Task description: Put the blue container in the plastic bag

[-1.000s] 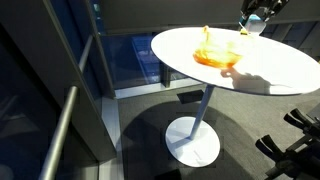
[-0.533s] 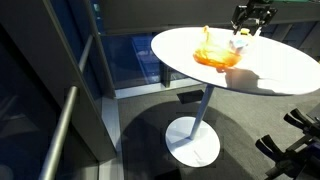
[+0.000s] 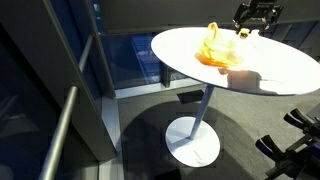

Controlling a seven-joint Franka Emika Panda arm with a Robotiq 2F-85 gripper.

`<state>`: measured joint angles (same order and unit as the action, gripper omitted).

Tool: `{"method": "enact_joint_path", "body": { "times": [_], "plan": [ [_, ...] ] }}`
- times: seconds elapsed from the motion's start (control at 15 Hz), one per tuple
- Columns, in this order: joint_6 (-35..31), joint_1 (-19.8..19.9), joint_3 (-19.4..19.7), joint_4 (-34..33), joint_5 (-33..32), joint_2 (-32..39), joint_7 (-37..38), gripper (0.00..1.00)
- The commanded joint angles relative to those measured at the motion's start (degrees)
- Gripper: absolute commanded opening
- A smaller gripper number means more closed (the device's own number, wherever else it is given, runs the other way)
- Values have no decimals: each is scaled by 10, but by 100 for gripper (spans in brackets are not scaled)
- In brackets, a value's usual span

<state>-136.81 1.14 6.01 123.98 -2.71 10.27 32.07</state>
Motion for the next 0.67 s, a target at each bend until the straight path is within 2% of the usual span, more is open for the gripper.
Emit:
{"method": "enact_joint_path", "body": {
  "times": [0.0, 0.6],
  "plan": [
    [70, 10, 2, 10, 28, -45, -30, 100],
    [195, 38, 7, 52, -5, -159, -35, 100]
  ]
}}
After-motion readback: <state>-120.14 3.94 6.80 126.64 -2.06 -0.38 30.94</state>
